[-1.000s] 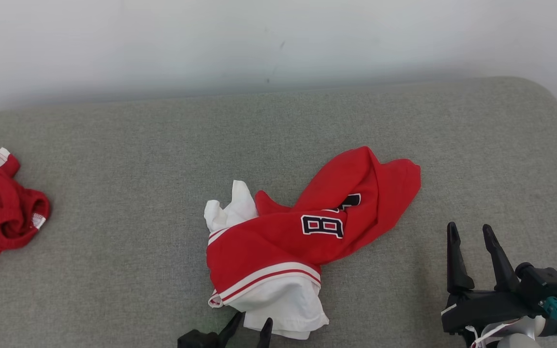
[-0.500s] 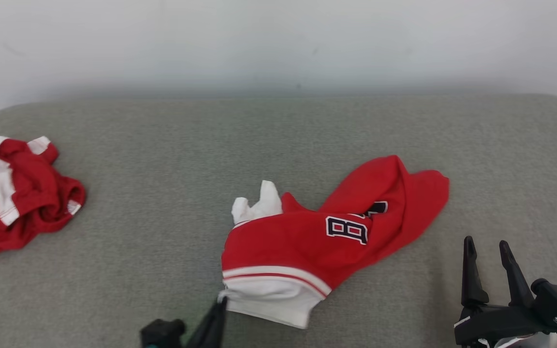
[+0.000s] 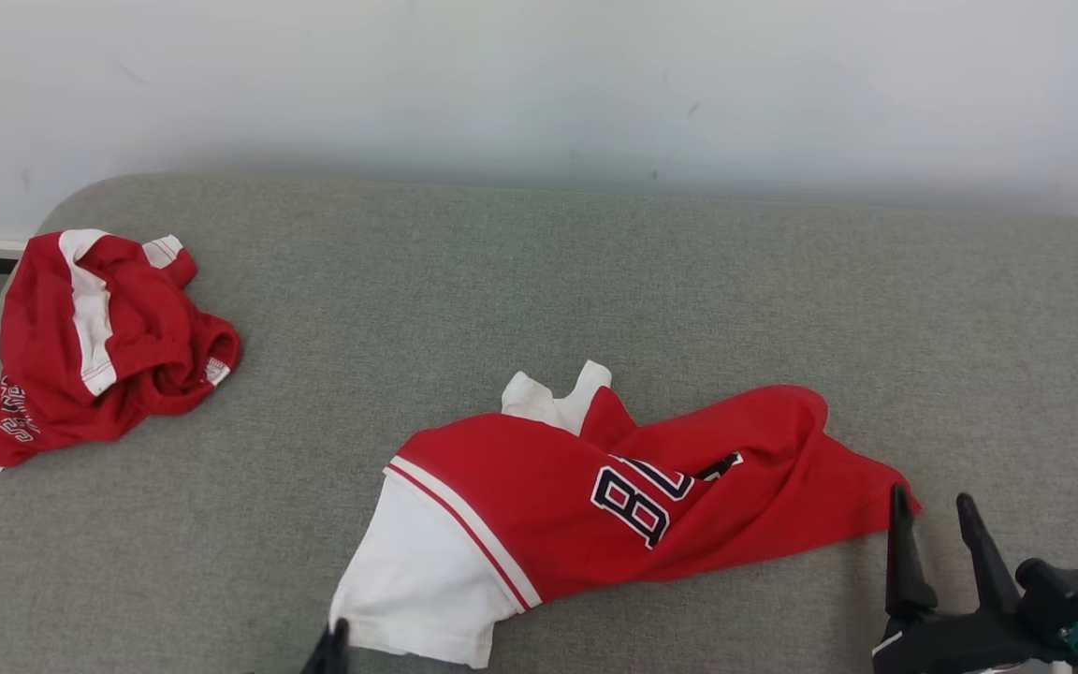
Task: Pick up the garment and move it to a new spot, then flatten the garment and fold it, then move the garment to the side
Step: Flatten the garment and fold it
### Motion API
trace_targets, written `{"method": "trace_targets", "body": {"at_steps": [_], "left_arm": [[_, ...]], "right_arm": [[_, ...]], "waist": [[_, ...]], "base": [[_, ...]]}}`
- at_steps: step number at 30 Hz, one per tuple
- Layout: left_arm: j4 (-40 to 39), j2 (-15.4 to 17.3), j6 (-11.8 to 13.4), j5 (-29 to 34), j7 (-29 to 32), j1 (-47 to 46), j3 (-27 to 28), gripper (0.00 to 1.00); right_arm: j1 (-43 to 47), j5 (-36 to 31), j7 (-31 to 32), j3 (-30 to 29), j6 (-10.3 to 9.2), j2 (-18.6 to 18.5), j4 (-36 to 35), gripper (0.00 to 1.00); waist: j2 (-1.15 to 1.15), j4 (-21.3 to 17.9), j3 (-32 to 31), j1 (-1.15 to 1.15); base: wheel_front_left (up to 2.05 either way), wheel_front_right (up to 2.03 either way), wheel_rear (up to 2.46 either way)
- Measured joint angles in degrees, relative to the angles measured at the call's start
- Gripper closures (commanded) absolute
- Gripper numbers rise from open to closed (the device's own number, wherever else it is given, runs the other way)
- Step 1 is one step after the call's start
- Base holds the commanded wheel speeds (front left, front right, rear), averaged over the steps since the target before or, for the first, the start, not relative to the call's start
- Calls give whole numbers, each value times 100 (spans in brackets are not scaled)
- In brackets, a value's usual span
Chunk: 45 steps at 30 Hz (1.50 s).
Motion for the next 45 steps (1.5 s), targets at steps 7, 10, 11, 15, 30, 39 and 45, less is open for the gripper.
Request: {"method": "trace_targets", "body": {"at_steps": [7, 10, 11, 15, 30, 39, 45], "left_arm": [[147, -214, -43, 58, 0, -28, 44, 0], [159, -211, -51, 116, 0, -51, 99, 0], [179, -203, -54, 121, 0, -52, 111, 0], [393, -182, -87, 136, 0, -81, 87, 0], [1278, -296, -144, -10, -9, -722, -194, 7], [1312, -374, -145, -260, 0, -905, -344, 100], [520, -297, -145, -182, 0, -471, 130, 100]], "right_arm": [[-60, -126, -1, 229, 0, -310, 509, 0], [-225, -176, 0, 337, -1, -483, 817, 0], [-300, -177, 0, 397, 0, -523, 904, 0], [-637, -208, 0, 636, 0, -720, 1334, 0], [-1680, 135, 0, 1365, 0, -1032, 2763, 98], [-1589, 188, 0, 1168, -1, -1078, 2174, 100], [-1012, 308, 0, 857, -1, -999, 1274, 100]], "waist": [[0, -21, -21, 0], [0, -34, -13, 0], [0, -40, -8, 0], [0, -56, 20, 0], [0, 81, 240, 0], [0, 15, 175, 0], [0, -31, 44, 0]], "base": [[0, 0, 0], [0, 0, 0], [0, 0, 0], [0, 0, 0], [0, 0, 0], [0, 0, 0], [0, 0, 0]]}}
